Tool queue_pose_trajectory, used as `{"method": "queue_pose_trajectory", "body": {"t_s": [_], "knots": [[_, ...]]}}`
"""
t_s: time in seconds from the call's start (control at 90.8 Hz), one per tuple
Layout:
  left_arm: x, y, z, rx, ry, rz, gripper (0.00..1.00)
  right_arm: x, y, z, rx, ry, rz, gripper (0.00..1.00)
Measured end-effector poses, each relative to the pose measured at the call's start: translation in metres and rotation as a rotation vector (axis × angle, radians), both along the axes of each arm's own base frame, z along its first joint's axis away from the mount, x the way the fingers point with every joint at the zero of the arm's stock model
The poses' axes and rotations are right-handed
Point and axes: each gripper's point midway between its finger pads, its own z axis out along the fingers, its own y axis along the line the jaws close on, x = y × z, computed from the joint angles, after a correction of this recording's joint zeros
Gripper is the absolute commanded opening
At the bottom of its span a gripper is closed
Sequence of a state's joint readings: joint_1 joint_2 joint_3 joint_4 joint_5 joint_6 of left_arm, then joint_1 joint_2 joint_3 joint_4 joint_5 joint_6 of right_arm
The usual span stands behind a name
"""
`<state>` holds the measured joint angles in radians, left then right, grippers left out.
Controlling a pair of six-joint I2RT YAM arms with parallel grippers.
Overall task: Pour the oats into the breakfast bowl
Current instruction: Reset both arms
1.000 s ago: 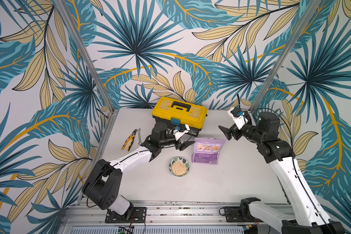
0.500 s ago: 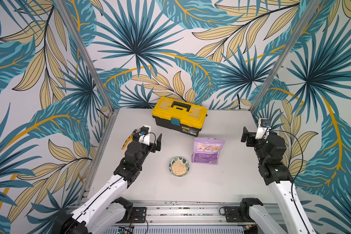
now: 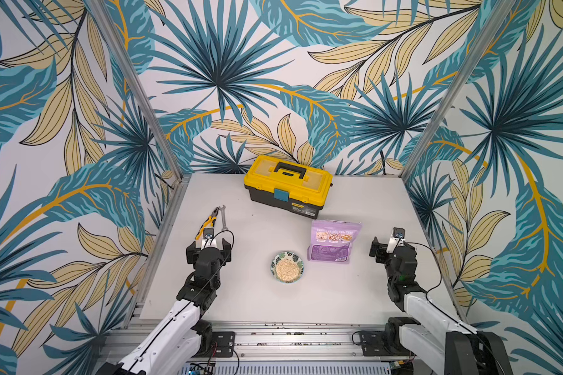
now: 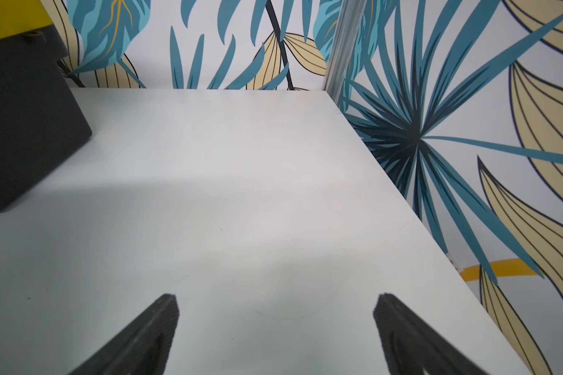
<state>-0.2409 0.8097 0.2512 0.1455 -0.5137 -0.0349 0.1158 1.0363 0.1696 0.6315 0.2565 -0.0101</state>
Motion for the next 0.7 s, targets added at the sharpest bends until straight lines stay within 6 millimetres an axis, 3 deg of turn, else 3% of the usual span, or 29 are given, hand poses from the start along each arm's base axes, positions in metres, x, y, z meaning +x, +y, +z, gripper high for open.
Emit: {"method": "queue_pose_trajectory", "body": {"t_s": [0.132, 0.396, 0.573, 0.639, 0.705], "knots": [[0.012, 0.005, -0.013, 0.016, 0.034, -0.014, 1.0, 0.009, 0.006, 0.003, 0.014, -0.068, 0.034, 0.99], [0.053, -0.012, -0.026, 0.032, -0.017, -0.153, 1.0, 0.028, 0.014, 0.026, 0.019, -0.228, 0.082, 0.99], [0.079, -0.013, -0.04, -0.02, -0.08, -0.207, 1.0, 0.035, 0.016, 0.016, 0.018, -0.25, 0.108, 0.99], [0.08, -0.014, -0.053, -0.036, -0.054, -0.228, 1.0, 0.035, 0.017, 0.015, 0.02, -0.249, 0.116, 0.99], [0.081, -0.017, -0.05, -0.047, -0.064, -0.245, 1.0, 0.042, 0.016, 0.021, 0.026, -0.26, 0.123, 0.99]]}}
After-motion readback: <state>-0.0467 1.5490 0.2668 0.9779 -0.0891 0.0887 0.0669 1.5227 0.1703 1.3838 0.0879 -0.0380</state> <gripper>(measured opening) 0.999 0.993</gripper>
